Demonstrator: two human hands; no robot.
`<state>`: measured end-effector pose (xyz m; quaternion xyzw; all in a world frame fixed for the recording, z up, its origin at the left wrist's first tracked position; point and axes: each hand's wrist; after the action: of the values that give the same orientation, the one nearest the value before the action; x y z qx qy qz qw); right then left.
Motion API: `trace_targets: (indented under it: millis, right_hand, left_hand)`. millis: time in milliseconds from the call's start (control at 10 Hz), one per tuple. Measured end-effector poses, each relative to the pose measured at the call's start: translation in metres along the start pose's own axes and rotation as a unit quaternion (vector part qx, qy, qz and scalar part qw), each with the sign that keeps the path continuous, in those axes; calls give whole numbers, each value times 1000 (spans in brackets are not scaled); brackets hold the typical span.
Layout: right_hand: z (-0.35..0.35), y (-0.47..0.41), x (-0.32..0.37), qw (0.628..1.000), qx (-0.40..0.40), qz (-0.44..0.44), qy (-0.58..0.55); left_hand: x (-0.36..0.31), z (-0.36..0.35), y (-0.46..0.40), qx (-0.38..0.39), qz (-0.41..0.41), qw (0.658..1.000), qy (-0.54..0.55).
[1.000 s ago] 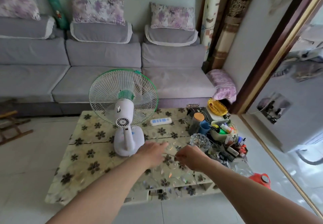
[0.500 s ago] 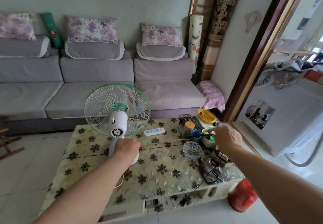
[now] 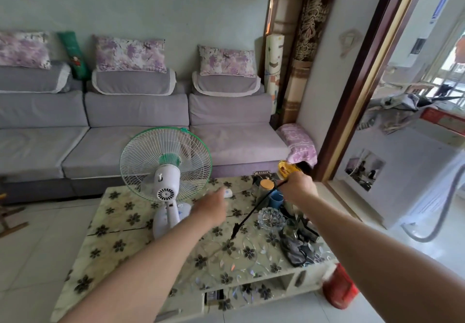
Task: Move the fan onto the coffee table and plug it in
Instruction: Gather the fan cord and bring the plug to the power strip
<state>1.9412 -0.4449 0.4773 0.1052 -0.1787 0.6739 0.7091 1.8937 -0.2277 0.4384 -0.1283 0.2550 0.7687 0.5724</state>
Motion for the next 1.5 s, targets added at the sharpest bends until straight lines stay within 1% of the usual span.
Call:
trace_targets:
  millis: [100,200,300,400,500,600,700,800,900,1000,1100,1200,1300,1400,1500]
  right_hand:
    - [-6,4,21,999,-13,14,-34]
    - [0,0,26,990,-50,-9,-130]
    - [7,-9,21,932,-85,-69,-344]
    - [17,-18,27,780,-128,-160,-591]
    - [19,-24,30,754,-159,-179,-612]
    - [20,-29,28,749,-162,-143,-626]
    - [22,-40,24,728,-173,-114,-653]
    - [17,-49,36,704,-145,-125,-684]
    - [8,-60,49,665,-128,-167,-717]
    - [-4,-75,60,621,-137,-188,-749]
    - [-19,-100,54,618,-102,-186,-757]
    - [-34,-136,44,641,-57,-178,-745]
    - [-53,-180,32,671,-46,-196,-713]
    - [-71,-223,24,702,-21,-211,-680]
    - [-87,-262,15,723,23,-199,-662]
  left_hand:
    - [-66,-1,23,88,-113,981,134]
    - [-92,-8,32,65,-105,974,190]
    - [-99,-9,41,-19,-111,990,90]
    - [-91,-11,43,-88,-132,987,-25]
    - [-76,-14,43,-116,-134,982,-67]
    - [-62,-15,45,-118,-122,976,-136]
    - [-50,-18,44,-88,-107,971,-196]
    - [-52,-22,37,-65,-99,979,-165]
    - [-69,-25,23,-30,-98,994,30]
    - [-88,-24,4,-49,-119,977,170]
    - [-92,-28,-23,-92,-125,974,167]
    - [-93,-35,-57,-105,-121,984,72]
    - [-101,-43,-95,-110,-100,989,29]
    - [-111,-51,-134,-87,-66,994,0]
    - [-117,-63,-171,-44,-34,998,-22]
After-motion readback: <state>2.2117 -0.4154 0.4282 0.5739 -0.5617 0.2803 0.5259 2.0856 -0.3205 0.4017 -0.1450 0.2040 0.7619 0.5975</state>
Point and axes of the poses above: each hand's wrist, its own y-axis away from the middle knuckle, its own z-axis out of the back of the hand, x = y × z, and after that the axes turned 14 degrees about z, right-handed
